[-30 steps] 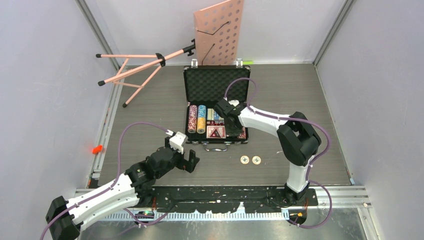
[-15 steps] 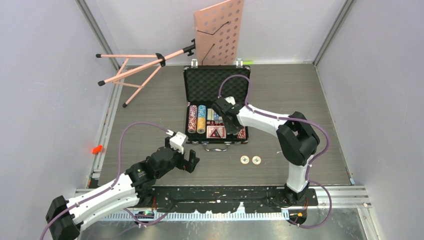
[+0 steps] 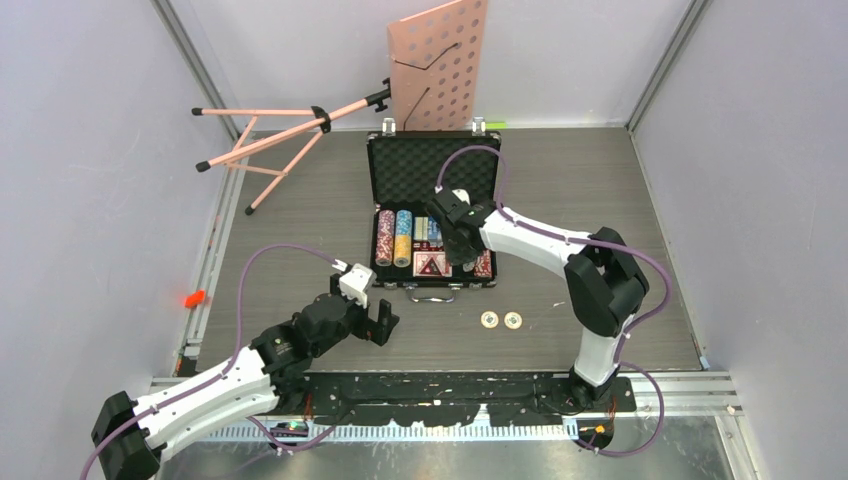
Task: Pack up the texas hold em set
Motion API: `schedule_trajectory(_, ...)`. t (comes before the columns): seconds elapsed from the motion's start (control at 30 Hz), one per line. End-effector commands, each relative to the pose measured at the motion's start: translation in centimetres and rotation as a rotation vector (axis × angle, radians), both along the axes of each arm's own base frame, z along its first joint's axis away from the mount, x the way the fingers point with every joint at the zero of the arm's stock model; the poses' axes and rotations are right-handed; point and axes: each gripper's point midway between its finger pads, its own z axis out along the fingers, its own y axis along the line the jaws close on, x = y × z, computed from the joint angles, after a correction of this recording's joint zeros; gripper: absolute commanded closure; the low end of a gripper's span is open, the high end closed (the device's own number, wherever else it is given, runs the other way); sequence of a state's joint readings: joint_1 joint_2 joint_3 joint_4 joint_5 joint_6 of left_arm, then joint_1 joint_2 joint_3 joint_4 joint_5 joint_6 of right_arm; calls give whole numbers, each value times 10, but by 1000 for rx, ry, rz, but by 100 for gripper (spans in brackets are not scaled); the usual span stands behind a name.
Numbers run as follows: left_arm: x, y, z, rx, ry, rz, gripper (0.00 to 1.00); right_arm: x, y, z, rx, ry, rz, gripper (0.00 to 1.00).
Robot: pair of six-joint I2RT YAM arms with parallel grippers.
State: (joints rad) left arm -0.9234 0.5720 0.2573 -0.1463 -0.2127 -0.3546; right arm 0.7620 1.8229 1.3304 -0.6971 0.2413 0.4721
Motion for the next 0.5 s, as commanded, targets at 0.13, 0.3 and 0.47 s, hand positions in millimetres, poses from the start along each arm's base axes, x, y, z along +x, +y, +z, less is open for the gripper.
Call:
schedule_trajectory(0.13,5,-7,19,-48,-52,-9,1,-4,-13,20,-32,-11,-25,99)
schedule_trajectory(0.3,5,-7,19,-49,-52,-10,1,-12,-20,9,-71,31,-17,100)
schedule_trajectory(0.47,5,-7,19,-50,-53,-10,1,-15,-21,-2,-97,62,21,99)
